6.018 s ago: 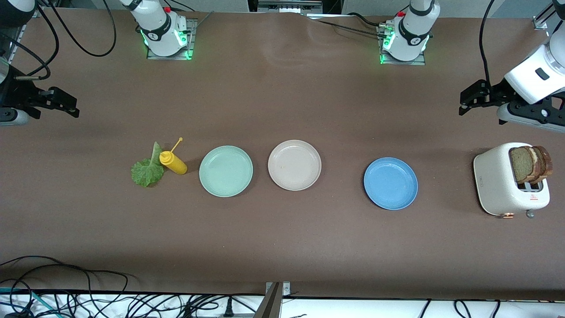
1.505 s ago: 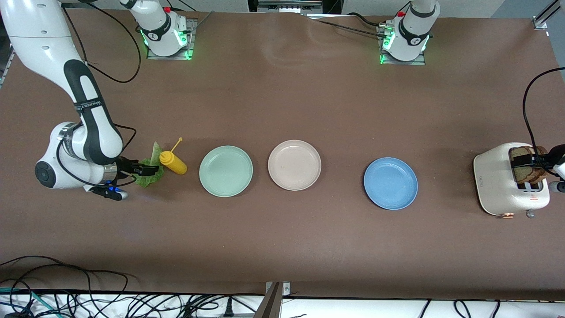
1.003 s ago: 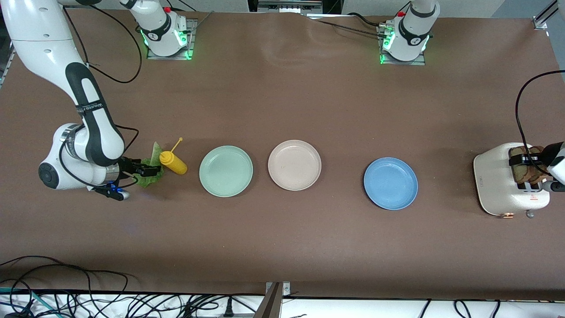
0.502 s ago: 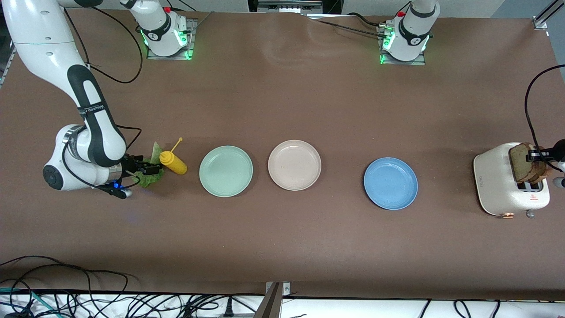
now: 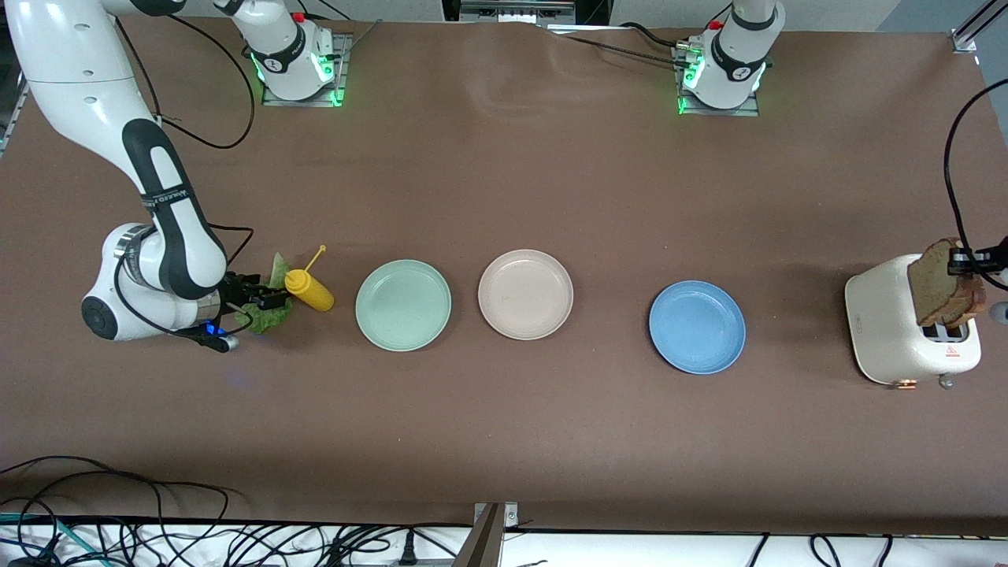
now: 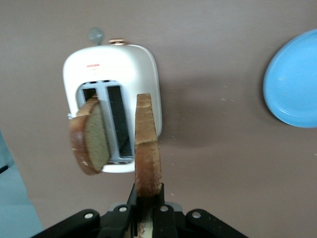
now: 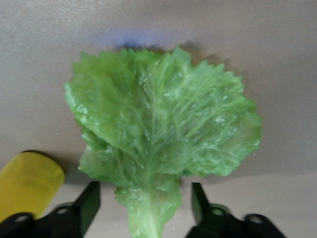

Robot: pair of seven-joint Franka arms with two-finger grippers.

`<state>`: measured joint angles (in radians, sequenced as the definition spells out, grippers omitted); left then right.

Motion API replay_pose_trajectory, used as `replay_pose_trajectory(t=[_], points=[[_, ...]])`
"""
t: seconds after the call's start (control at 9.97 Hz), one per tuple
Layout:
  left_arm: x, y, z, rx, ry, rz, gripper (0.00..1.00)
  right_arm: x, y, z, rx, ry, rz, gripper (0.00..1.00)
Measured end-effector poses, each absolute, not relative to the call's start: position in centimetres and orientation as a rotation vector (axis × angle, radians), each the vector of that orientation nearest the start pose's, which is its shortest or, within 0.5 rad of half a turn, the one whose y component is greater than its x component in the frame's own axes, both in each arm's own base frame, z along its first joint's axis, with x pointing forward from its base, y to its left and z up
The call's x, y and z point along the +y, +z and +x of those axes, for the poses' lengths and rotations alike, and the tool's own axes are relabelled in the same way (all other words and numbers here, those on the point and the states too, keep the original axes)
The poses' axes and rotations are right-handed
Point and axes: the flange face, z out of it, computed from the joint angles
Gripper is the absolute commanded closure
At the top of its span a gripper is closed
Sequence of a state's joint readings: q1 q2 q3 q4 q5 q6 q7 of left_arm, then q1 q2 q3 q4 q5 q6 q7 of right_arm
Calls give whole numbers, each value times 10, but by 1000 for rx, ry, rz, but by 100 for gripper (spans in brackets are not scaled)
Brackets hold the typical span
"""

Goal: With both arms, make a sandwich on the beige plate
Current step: 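Lift the bread slice from the toaster and lower it onto the beige plate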

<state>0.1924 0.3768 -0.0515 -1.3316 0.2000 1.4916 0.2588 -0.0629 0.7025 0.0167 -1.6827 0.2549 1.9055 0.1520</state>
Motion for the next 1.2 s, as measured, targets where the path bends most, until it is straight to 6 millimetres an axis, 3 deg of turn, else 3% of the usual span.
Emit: replay_pose_trajectory(t=[0.2,0.5,0.7,0.9,1.0,1.2], points=[[41,516,641,330,363,-2985,100,-11,165,620,484,736,-2806,100],[-52,499,642,514,403,-3115,100,-14,187,631,464,767,-2791,100],[-114,466,641,594,513,-3245,100,-22,220,648,419,759,-2793,100],[-180,431,644,600,603,-3433,100,-43,255,661,337,732,-2826,100],[-203,415,645,572,659,-3531,100,-50,271,667,305,723,-2856,100],[-229,374,655,464,766,-3727,100,-48,308,676,238,696,-2872,100]])
